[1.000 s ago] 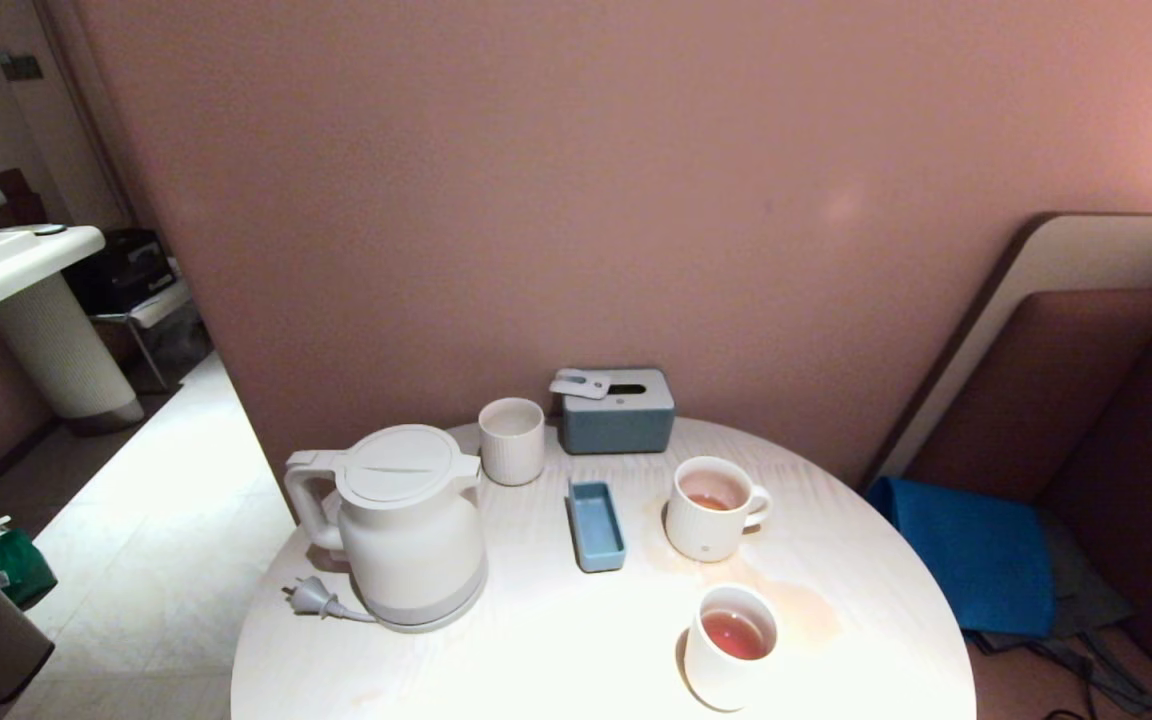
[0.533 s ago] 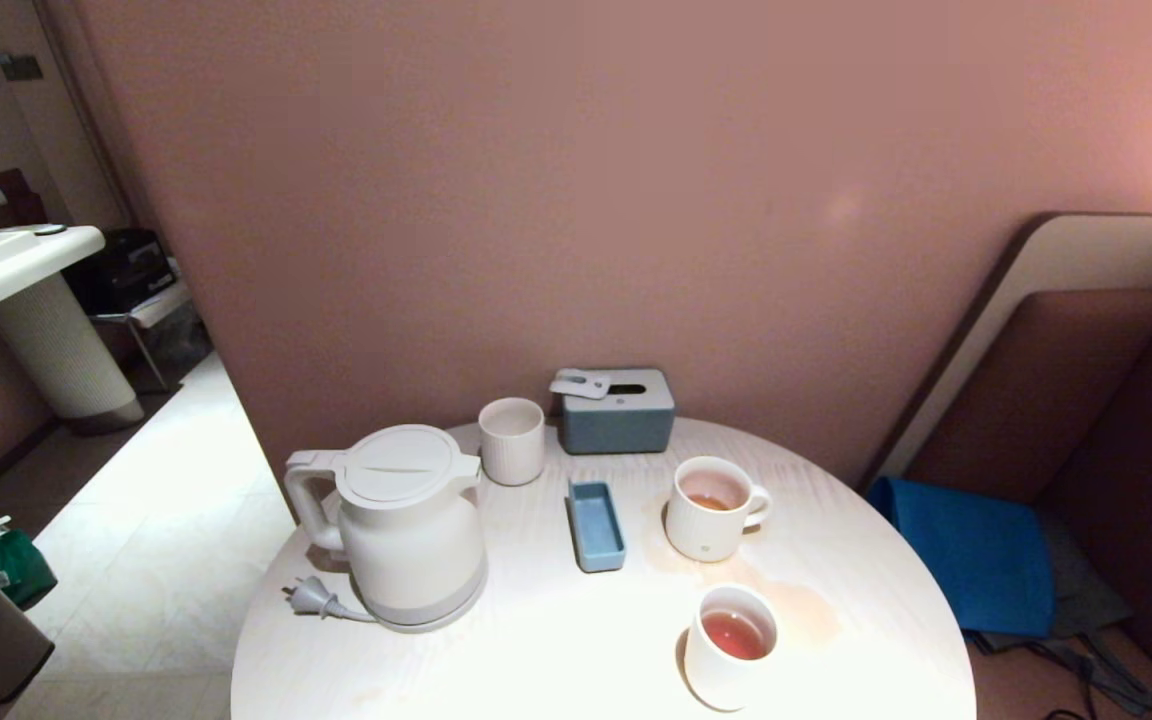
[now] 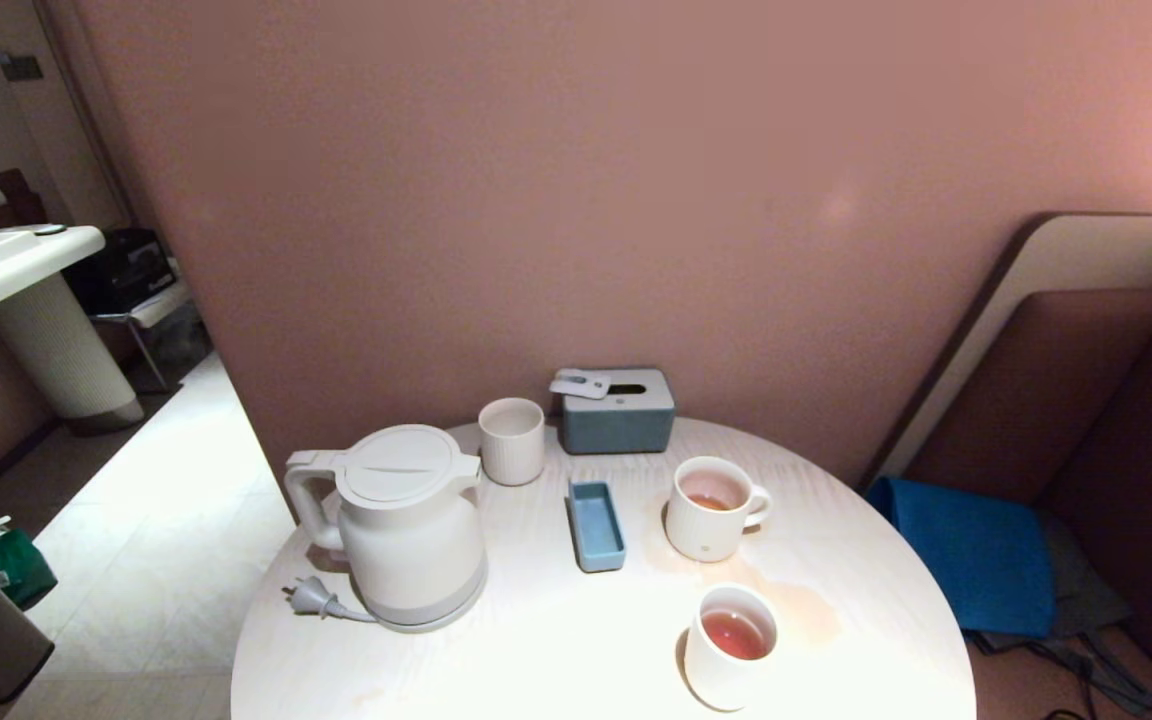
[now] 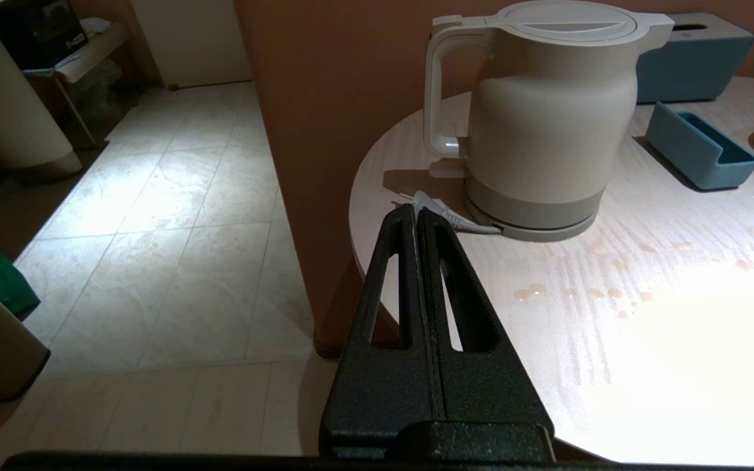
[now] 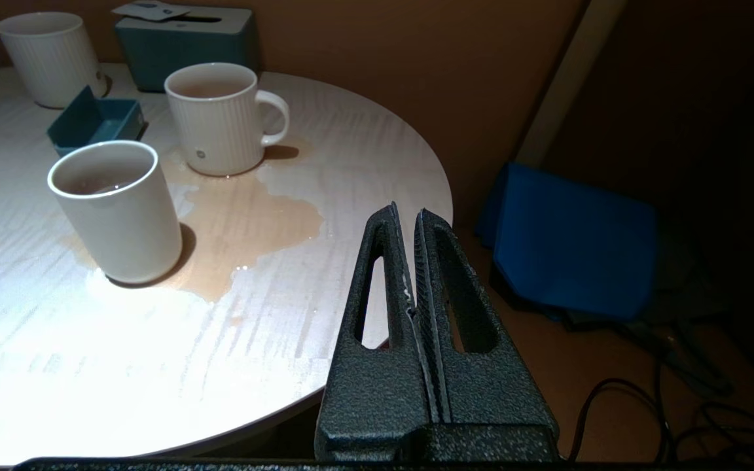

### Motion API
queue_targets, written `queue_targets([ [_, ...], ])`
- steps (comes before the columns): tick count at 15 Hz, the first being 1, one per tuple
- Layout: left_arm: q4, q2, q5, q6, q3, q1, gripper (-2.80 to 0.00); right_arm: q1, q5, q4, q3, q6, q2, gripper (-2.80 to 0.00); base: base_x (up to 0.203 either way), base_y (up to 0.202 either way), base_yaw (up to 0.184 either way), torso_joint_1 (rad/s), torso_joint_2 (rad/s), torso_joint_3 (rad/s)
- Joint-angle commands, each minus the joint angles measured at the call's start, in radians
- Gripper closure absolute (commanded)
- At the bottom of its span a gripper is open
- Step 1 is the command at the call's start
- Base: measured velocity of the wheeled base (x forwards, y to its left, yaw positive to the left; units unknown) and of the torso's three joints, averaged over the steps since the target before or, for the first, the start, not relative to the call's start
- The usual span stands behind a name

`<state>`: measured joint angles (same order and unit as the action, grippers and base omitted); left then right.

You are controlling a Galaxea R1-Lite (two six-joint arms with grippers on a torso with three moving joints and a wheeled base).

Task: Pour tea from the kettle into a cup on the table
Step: Pick up the cup

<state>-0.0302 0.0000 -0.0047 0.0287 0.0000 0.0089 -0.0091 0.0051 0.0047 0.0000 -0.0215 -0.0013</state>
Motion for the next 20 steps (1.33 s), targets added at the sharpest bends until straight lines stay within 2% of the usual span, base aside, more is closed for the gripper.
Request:
queue_targets([
  [1,0.0,0.002,0.001,-0.012,0.0,0.0,0.0,0.0,0.001,0.0,0.0,0.001,0.001,0.0,0.0,0.0,0.0,0.0,0.0,0.0],
  [6,0.0,0.002,0.002,-0.021,0.0,0.0,0.0,0.0,0.002,-0.002,-0.007,-0.028,0.001,0.0,0.0,0.0,0.0,0.0,0.0,0.0],
  [9,0.0,0.002,0.002,-0.021,0.0,0.0,0.0,0.0,0.027,0.023,-0.129,-0.028,0.029,0.0,0.0,0.0,0.0,0.0,0.0,0.0],
  [14,-0.001,0.001,0.002,-0.02,0.0,0.0,0.0,0.0,0.039,0.039,-0.329,-0.029,0.265,0.0,0.0,0.0,0.0,0.0,0.0,0.0],
  [20,0.0,0.001,0.002,-0.02,0.0,0.0,0.0,0.0,0.077,0.037,-0.549,-0.026,0.717,0.0,0.0,0.0,0.0,0.0,0.0,0.0],
])
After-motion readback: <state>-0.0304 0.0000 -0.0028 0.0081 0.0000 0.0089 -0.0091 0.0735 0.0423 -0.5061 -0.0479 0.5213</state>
